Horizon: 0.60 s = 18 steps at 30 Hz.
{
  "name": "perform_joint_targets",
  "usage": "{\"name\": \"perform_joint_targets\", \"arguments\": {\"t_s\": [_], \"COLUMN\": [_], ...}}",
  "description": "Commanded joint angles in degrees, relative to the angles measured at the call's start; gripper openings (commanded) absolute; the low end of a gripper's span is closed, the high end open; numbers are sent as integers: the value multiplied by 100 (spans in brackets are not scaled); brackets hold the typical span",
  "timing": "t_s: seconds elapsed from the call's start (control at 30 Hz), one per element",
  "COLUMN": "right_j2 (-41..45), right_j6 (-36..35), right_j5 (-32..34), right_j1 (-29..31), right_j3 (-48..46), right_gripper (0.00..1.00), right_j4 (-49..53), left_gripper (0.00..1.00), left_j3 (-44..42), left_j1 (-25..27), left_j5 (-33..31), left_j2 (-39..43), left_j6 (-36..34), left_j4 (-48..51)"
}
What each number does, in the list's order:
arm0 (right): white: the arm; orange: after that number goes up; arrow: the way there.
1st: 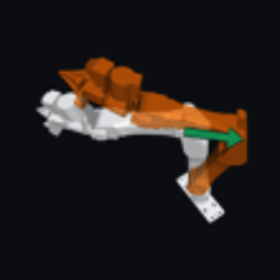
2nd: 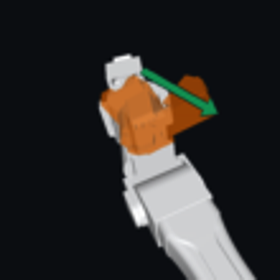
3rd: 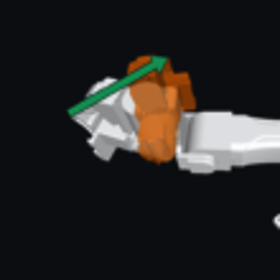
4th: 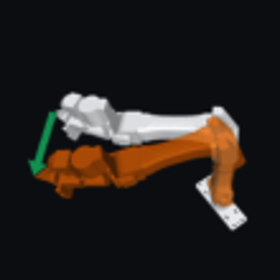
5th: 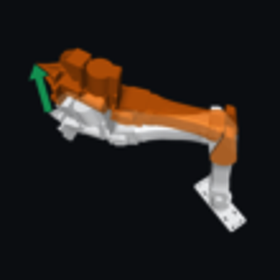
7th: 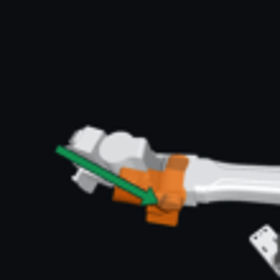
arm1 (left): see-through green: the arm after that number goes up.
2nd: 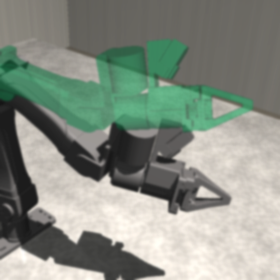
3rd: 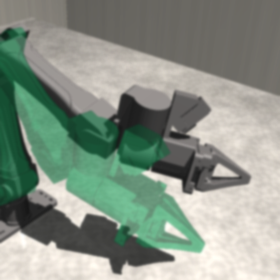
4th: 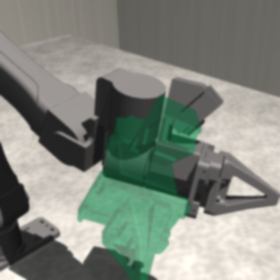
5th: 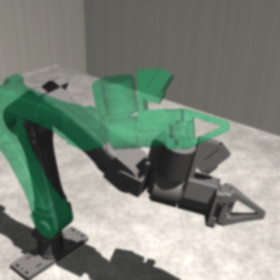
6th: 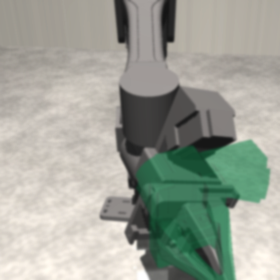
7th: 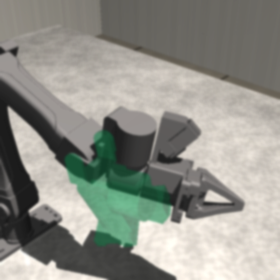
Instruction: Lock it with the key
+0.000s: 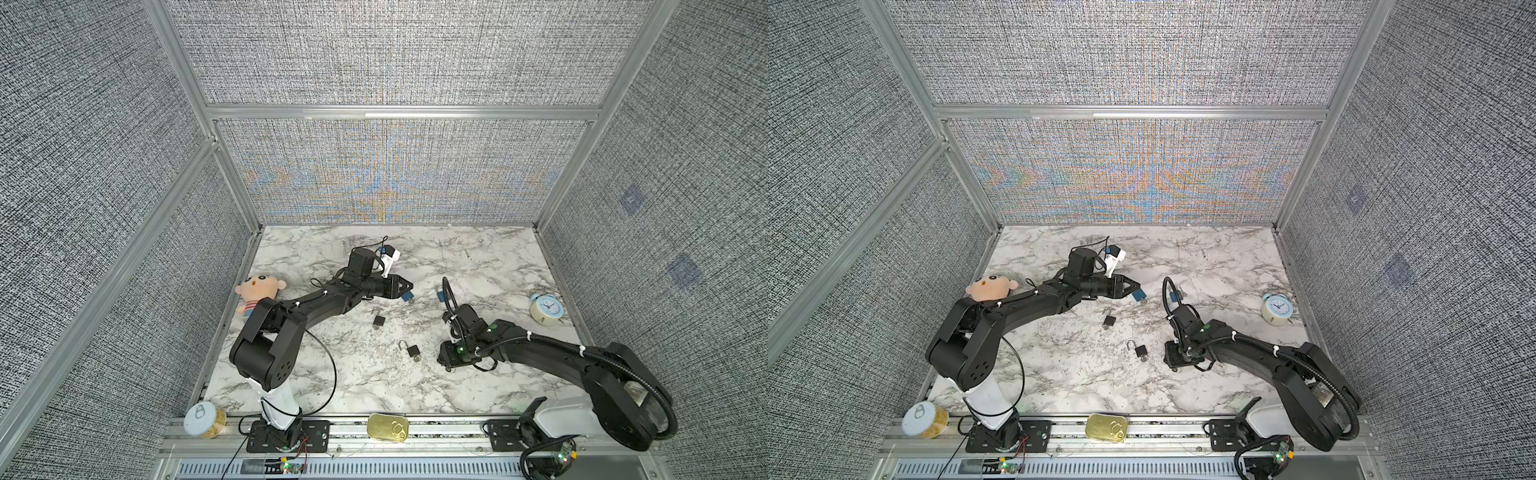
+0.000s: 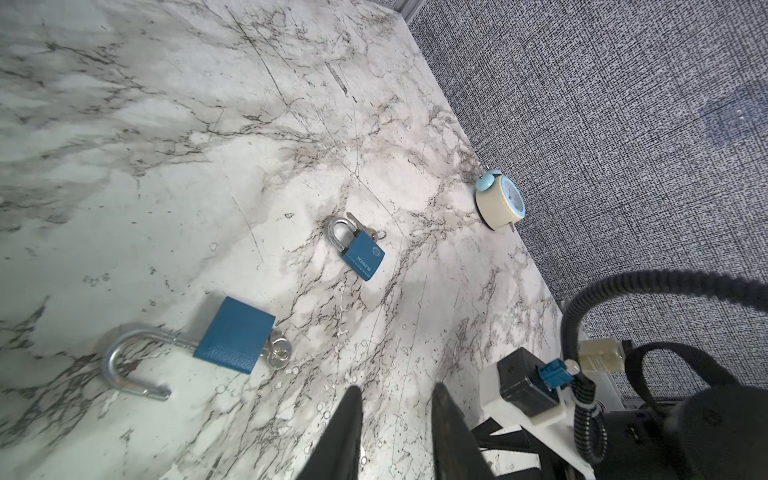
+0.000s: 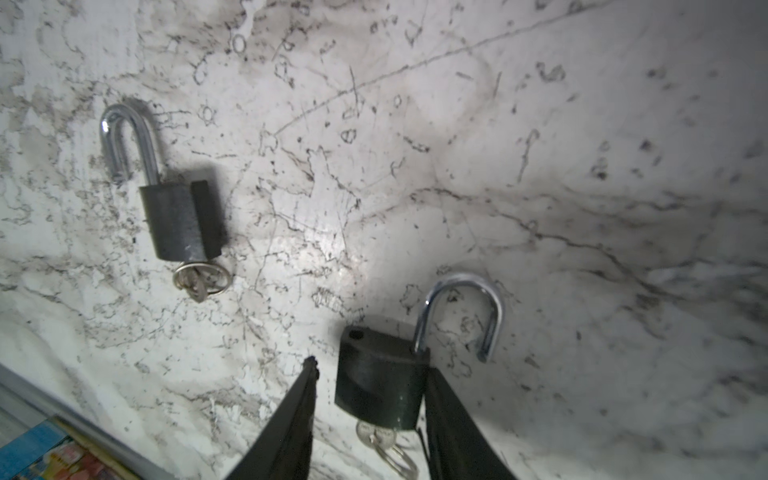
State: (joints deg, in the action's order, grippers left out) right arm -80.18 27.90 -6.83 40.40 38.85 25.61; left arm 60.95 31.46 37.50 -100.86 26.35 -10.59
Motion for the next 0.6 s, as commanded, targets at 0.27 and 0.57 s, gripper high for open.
{"name": "perform_joint_targets", "arguments": {"t_s": [0.27, 0.57], "right_j2": [-602, -768], "right_j6": [286, 304], "right_j5": [1166, 1419], "right_j1": [527, 817], "right_j3": [559, 773], "right_gripper": [41, 41], "right_j4": [847, 1187], "left_gripper": [31, 31], "left_j3": [41, 14], "left_j1": [-8, -2], "left_j5": [-5, -66], "left_j2": [27, 62], "left_j6": [-136, -165], "left_j4": [47, 93]}}
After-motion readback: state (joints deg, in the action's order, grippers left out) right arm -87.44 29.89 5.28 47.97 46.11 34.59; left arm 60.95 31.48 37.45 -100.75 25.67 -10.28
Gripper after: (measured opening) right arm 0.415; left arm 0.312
